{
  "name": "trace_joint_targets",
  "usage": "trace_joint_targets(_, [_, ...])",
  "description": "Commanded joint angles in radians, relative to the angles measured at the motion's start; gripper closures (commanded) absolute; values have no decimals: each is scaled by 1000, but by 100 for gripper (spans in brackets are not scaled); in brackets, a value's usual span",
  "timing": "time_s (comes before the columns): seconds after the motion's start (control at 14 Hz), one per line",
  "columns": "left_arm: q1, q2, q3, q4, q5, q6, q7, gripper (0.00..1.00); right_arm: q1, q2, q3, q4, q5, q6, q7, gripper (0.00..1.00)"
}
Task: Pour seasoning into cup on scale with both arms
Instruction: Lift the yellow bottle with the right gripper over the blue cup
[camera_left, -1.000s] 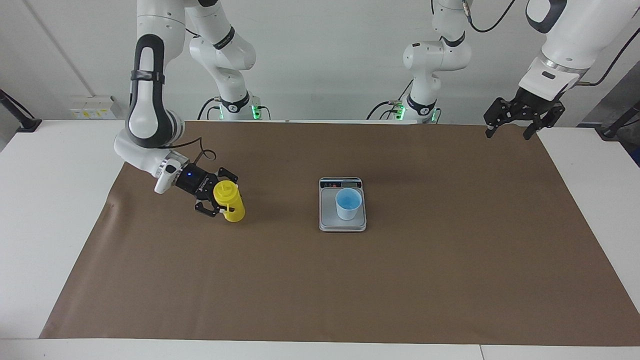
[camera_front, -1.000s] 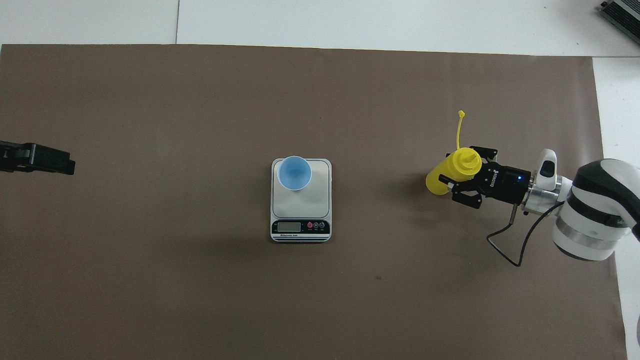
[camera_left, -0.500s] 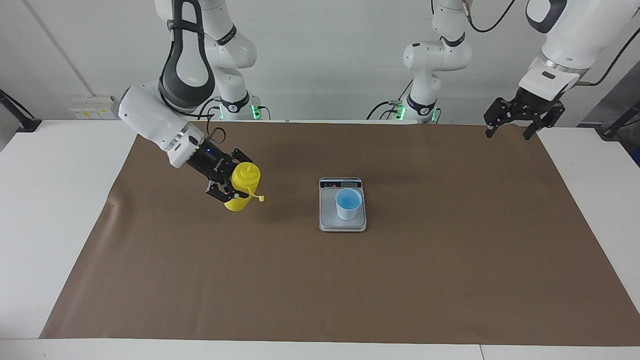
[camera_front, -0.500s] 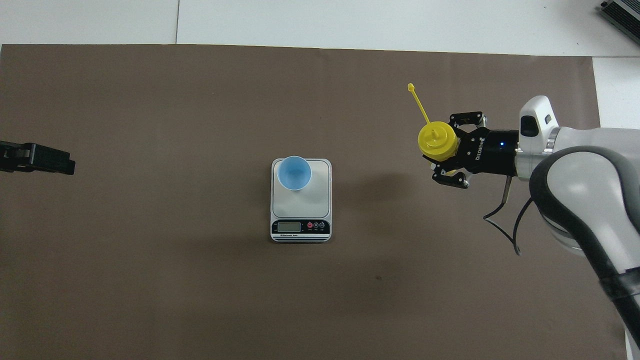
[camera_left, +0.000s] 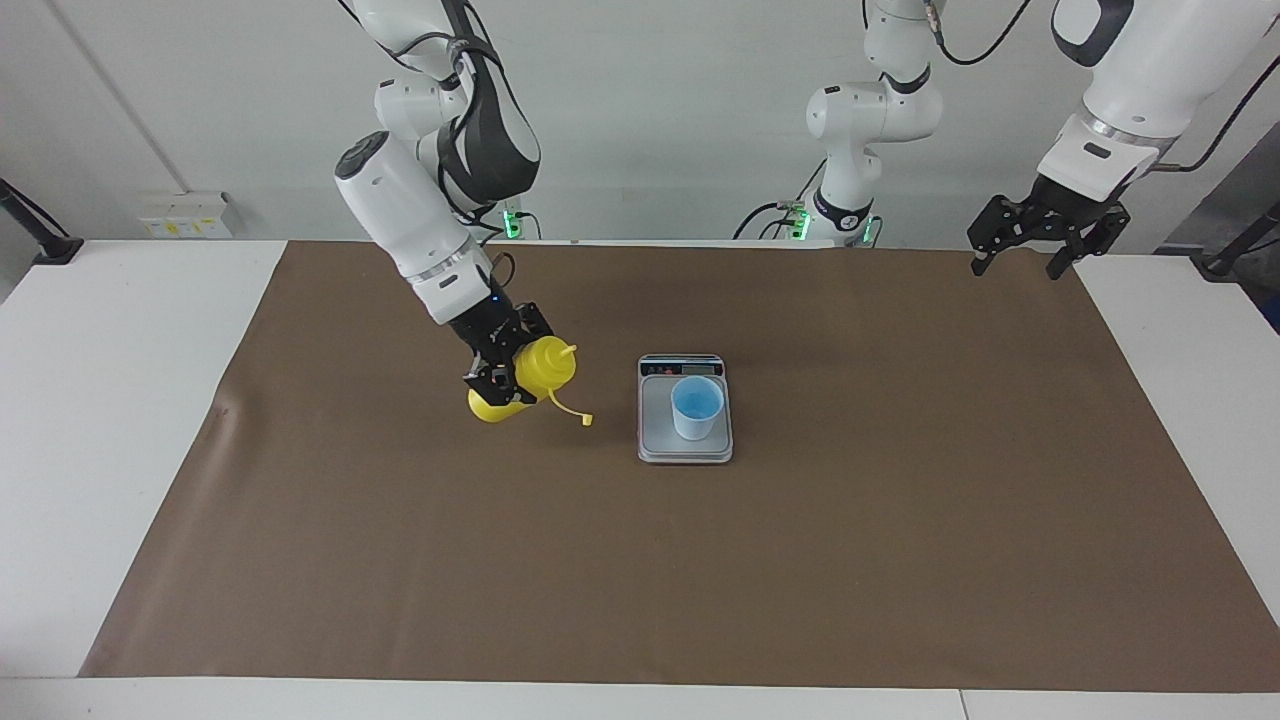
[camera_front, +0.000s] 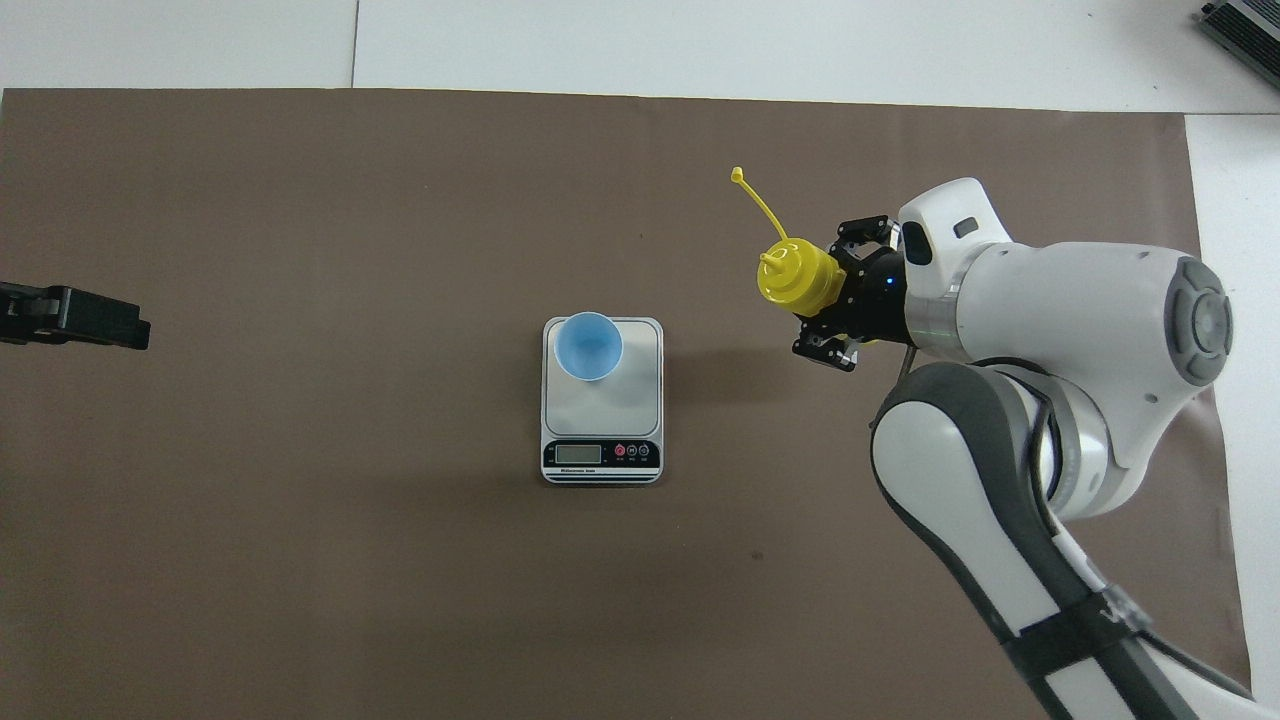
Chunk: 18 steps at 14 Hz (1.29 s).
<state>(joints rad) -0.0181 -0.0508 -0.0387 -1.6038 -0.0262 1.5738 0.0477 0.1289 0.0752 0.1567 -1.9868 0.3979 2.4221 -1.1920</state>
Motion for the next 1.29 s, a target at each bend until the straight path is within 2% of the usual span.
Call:
trace_joint_targets(0.0, [12, -17, -4, -13, -6, -9, 14, 0, 58, 29, 1, 45, -225, 23, 199, 100])
trace_joint_targets(0.21, [12, -17, -4, -13, -6, -9, 14, 0, 115, 76, 1, 101, -508, 8, 348, 100])
trace_joint_targets(0.43, [12, -17, -4, -13, -6, -9, 14, 0, 142, 126, 0, 138, -600, -12, 362, 100])
trace_joint_targets(0.71, [13, -17, -4, -13, -6, -9, 14, 0, 221, 207, 1, 268, -851, -133, 446, 100])
trace_joint_targets(1.0, [12, -17, -4, -13, -6, -9, 14, 0, 299, 253, 0, 287, -1019, -195, 528, 100])
trace_joint_targets(1.21, [12, -17, -4, -13, -6, -9, 14, 0, 357, 304, 1, 347, -1167, -283, 578, 100])
